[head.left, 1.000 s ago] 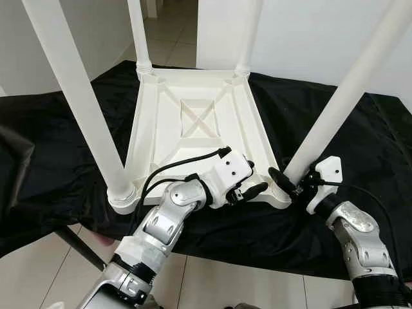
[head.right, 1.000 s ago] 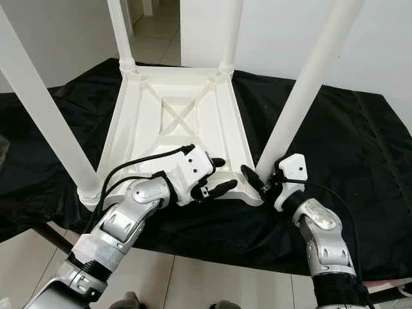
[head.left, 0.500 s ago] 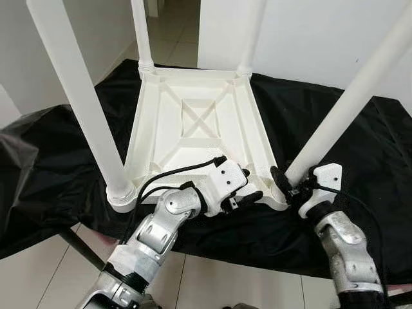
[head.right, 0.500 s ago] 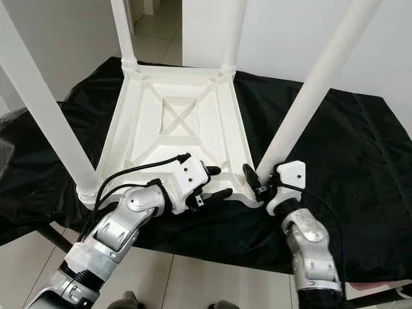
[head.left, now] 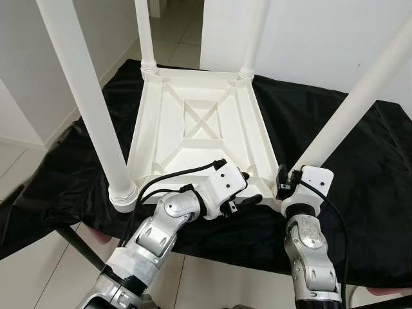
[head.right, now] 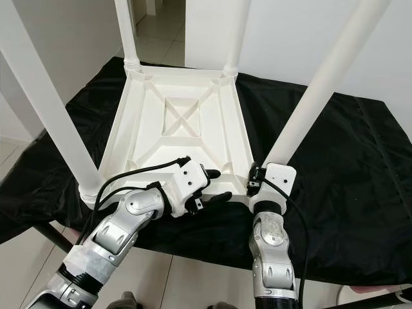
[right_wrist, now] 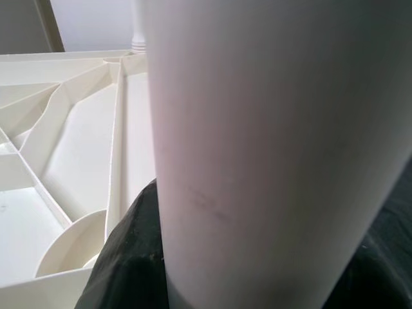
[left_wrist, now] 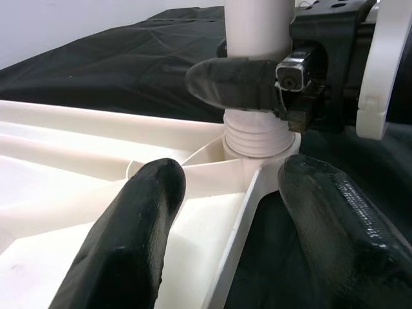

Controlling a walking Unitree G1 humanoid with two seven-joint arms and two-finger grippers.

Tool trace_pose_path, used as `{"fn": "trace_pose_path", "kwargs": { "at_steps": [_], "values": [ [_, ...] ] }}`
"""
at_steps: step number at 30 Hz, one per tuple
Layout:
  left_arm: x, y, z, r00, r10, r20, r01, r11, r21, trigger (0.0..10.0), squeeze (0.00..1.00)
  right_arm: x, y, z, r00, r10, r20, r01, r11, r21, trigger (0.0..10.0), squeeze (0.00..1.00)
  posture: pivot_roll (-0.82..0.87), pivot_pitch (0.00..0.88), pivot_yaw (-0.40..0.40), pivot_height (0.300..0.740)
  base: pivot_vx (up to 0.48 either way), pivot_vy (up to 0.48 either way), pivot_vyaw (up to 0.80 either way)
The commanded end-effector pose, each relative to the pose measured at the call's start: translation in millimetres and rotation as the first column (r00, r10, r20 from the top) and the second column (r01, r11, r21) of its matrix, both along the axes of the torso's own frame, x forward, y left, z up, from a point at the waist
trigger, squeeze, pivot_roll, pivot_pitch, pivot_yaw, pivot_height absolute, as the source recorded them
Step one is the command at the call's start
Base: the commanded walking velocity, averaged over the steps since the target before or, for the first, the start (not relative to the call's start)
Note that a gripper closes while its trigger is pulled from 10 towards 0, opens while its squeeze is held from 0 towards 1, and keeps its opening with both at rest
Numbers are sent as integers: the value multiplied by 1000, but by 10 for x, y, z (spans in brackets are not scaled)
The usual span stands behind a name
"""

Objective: Building children table

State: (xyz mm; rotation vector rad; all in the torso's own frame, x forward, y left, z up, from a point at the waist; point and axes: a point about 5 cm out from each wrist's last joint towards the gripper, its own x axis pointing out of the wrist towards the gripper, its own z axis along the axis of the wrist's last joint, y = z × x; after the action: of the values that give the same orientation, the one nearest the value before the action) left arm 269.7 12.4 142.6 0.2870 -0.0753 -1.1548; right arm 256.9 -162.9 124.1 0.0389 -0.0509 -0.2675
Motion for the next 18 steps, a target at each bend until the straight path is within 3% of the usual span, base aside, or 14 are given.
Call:
{"fn": "trace_pose_path", "kwargs": {
  "at_steps": [1, 3, 4, 5, 6, 9, 15, 16, 18],
  "values": [
    [-37, -26, -5, 999, -44, -12, 44, 999, 9, 10000, 0, -49, 73, -145, 997, -10, -78, 15, 998, 57, 10000, 0, 43, 0, -56, 740, 0, 0, 0],
    [-34, -26, -4, 999, -43, -12, 44, 999, 9, 10000, 0, -52, 67, -119, 998, -5, -64, 8, 999, 50, 10000, 0, 41, 0, -57, 740, 0, 0, 0],
    [-27, -24, -3, 999, -43, -11, 43, 999, 10, 10000, 0, -56, 59, -91, 999, 2, -50, 0, 999, 42, 10000, 600, 41, 0, -57, 740, 0, 0, 0],
    [-27, -24, -3, 999, -43, -11, 43, 999, 10, 10000, 0, -56, 59, -91, 999, 2, -50, 0, 999, 42, 10000, 600, 41, 0, -57, 740, 0, 0, 0],
    [-20, -23, 0, 999, -41, -9, 42, 999, 10, 10000, 0, -60, 53, -74, 999, 10, -42, -9, 999, 36, 10000, 1000, 40, 0, -58, 740, 0, 0, 0],
    [-12, -23, 6, 999, -39, -8, 39, 999, 9, 10000, 0, -69, 54, -51, 999, 13, -31, -12, 999, 32, 10000, 1000, 37, 0, -57, 740, 0, 0, 0],
    [5, -32, 29, 999, -36, -4, 36, 999, 4, 10000, 0, -122, -36, 7, 993, 122, -1, -122, 992, 40, 10000, 1000, 31, 0, -44, 740, 0, 0, 0],
    [9, -33, 35, 999, -37, -3, 37, 999, 5, 10000, 0, -129, -70, -4, 982, 187, -14, -186, 982, 23, 10000, 0, 30, 0, -37, 740, 0, 0, 0],
    [13, -31, 40, 999, -38, -3, 38, 999, 7, 10000, 0, -152, -111, -26, 950, 309, -40, -309, 951, -17, 10000, 0, 32, 0, -36, 740, 0, 0, 0]
  ]
}}
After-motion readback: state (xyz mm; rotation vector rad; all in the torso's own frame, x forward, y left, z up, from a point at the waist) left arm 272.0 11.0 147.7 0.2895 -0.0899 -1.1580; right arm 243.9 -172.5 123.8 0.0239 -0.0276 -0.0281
